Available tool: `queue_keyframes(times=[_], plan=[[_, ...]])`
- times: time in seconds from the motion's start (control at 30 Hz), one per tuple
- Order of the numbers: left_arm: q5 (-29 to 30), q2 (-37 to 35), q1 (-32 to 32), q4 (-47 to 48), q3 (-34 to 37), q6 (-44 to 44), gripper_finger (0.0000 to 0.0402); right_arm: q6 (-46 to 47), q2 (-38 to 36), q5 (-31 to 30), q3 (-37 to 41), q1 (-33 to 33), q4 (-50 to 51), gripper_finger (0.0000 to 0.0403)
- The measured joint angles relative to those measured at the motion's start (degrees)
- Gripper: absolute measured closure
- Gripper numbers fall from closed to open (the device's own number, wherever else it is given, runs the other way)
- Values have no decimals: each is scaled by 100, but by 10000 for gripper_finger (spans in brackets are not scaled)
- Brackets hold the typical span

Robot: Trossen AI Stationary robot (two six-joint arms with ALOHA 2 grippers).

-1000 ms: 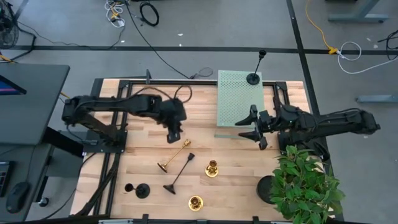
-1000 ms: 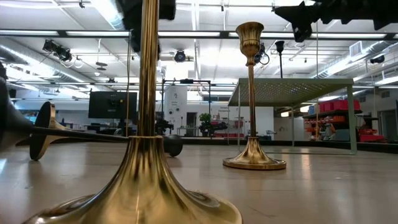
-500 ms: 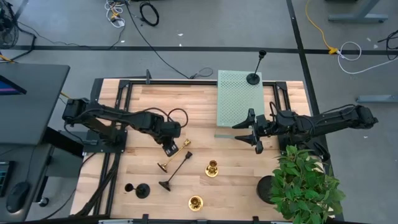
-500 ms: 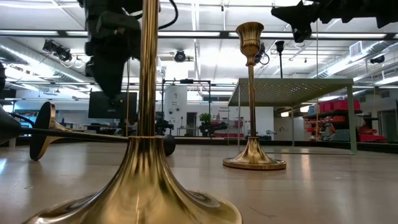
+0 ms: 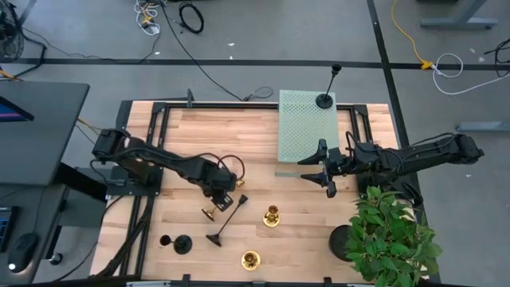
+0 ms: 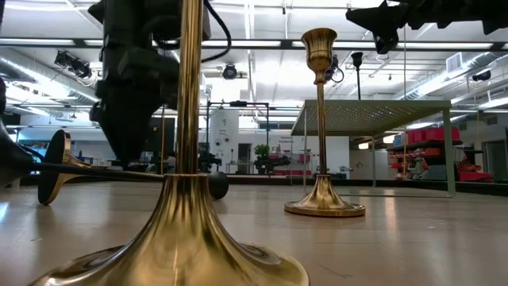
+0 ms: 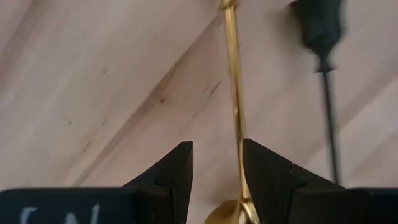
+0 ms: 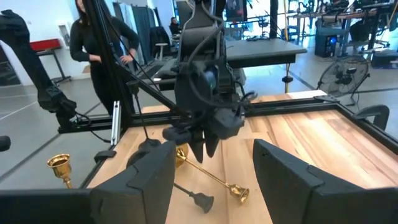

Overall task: Pick & Place candle stick holders
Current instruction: Put the left light brown candle holder on the shelf

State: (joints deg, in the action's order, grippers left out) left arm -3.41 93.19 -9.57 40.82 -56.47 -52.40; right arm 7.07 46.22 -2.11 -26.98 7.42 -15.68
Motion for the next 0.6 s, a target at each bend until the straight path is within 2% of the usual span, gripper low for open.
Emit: queue_keyframes(times=[0.23,0.4,0.6], plan=[[-187,378,-8,-100,0,-105,262,-2,0,-2,0,-2,0,191],[-634,431,44,-254,-33,19,262,-2,0,-4,0,-2,0,191],[-439,393,157,-203,-295,-97,262,-2,0,-4,0,-2,2,191]])
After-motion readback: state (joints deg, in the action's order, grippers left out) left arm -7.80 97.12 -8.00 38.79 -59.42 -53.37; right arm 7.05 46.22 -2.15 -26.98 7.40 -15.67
